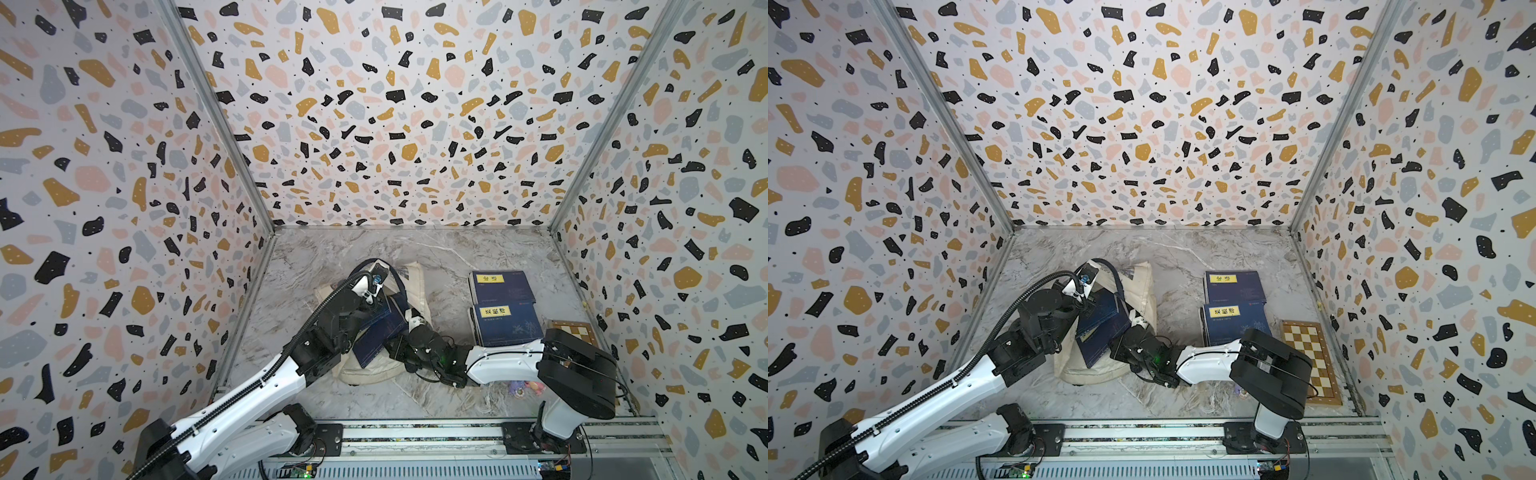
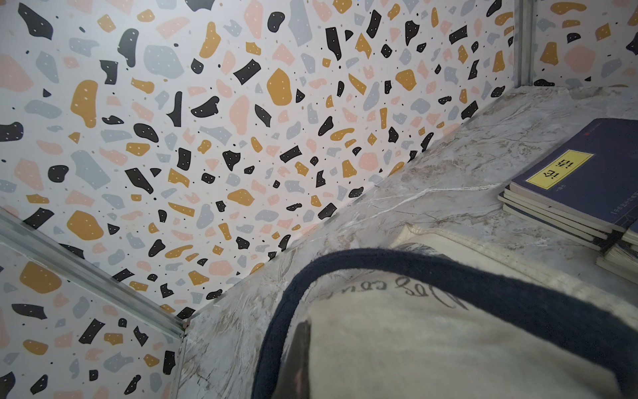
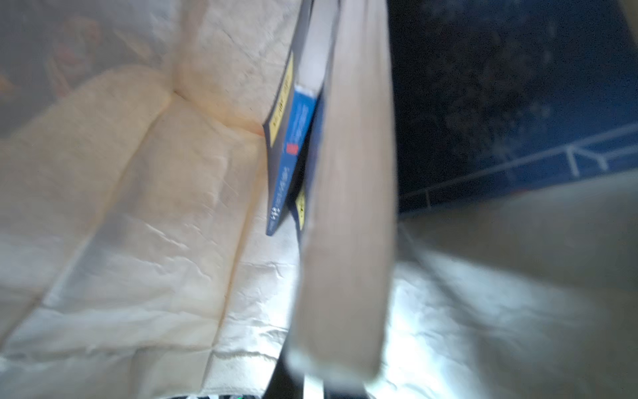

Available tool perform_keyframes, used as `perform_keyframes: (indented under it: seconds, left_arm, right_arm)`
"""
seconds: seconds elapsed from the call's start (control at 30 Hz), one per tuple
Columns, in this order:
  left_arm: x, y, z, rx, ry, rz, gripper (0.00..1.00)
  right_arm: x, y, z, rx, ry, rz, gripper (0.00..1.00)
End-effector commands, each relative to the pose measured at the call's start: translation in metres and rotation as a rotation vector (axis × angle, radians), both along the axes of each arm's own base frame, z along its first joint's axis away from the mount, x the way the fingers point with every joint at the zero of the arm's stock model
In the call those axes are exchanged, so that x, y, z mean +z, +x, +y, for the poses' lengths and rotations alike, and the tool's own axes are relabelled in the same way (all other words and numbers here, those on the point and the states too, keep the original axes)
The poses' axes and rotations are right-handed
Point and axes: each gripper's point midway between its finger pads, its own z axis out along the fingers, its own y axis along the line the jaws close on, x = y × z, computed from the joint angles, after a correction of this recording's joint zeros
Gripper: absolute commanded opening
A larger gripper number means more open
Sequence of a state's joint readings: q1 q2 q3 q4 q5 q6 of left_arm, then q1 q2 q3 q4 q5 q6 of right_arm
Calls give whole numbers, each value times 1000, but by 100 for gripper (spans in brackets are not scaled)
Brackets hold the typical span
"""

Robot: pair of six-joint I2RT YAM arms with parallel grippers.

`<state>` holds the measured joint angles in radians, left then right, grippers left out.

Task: Take out the books from the canvas bag
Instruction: Pick up the book from the canvas bag.

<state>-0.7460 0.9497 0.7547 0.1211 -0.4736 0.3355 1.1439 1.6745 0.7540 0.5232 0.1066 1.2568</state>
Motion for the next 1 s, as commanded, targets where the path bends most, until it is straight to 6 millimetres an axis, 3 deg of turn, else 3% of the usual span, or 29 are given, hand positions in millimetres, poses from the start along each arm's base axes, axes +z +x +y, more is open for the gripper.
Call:
perform_keyframes:
  seconds: [0.0,0.17,0.33,0.7,0.97]
  left_arm:
    - [39,3,11,52,-112,-77,0]
    - [38,3,11,45,-116,-74,0]
    - [39,2,10,41,-121,-74,0]
    - [39,2,11,41,-132,-70,0]
    - [37,2,9,35,-134,-59,0]
  right_arm:
    - [-1,2,-3,-32,-9,-2,11]
    - [-9,8,-1,-46,7,-5,29]
    - [-20,12,1,-61,20,4,38]
    - [-34,21,13,-148,80,71,40]
    - [-26,42,7,-282,124,12,36]
